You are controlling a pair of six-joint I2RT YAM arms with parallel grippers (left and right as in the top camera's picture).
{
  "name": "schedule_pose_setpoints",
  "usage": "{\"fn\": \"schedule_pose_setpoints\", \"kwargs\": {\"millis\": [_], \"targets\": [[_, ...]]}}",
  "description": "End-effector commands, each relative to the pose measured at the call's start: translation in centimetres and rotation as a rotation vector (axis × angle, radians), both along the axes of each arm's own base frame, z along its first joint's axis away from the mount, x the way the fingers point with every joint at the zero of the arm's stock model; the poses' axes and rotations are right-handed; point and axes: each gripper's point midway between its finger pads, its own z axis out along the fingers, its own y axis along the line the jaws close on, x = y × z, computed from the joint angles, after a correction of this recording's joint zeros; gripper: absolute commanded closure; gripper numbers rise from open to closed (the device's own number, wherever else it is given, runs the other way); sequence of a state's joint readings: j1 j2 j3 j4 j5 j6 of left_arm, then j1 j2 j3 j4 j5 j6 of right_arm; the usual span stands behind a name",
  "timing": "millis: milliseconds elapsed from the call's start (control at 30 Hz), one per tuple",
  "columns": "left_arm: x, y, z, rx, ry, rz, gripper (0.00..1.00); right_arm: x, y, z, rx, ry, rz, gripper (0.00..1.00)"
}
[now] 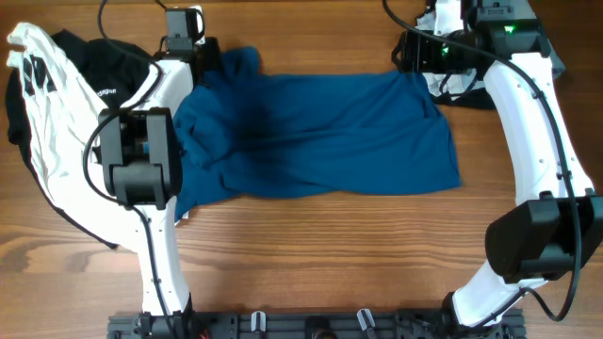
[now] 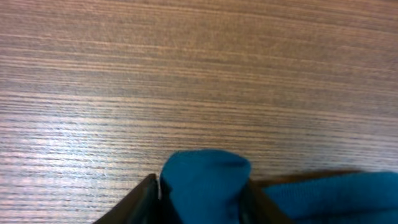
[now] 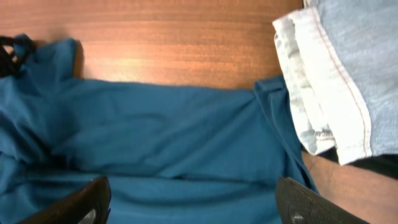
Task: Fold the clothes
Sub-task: 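Hold the shirt's top edge with both grippers, pulling it taut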
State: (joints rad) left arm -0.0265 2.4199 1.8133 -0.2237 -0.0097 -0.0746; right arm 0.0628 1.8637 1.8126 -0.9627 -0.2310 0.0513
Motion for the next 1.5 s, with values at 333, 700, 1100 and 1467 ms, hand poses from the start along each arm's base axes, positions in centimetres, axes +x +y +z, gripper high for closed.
{"fn": "schedule_pose_setpoints", "kwargs": {"millis": [333, 700, 1100, 1467], "targets": [[0.9, -0.9, -2.2, -0.035, -0.015, -0.02, 0.37, 0.2, -0.1, -1.5, 0.003, 0.023, -0.029, 0.15], [0.3, -1.6, 1.7, -0.047, -0.021, -0.039, 0.96, 0.9, 0.0, -1.1, 0.005, -0.012, -0.029, 0.2], [-2.5, -1.4, 11.8, -0.045, -0.051, -0.036, 0.96, 4.5, 2.4, -8.5, -0.017, 0.023, 0.045, 0.29], [-3.4, -1.4, 10.9, -0.043, 0.004, -0.035, 0.96, 7.5, -1.9, -16.2, -0.228, 0.058, -0.253, 0.25]]}}
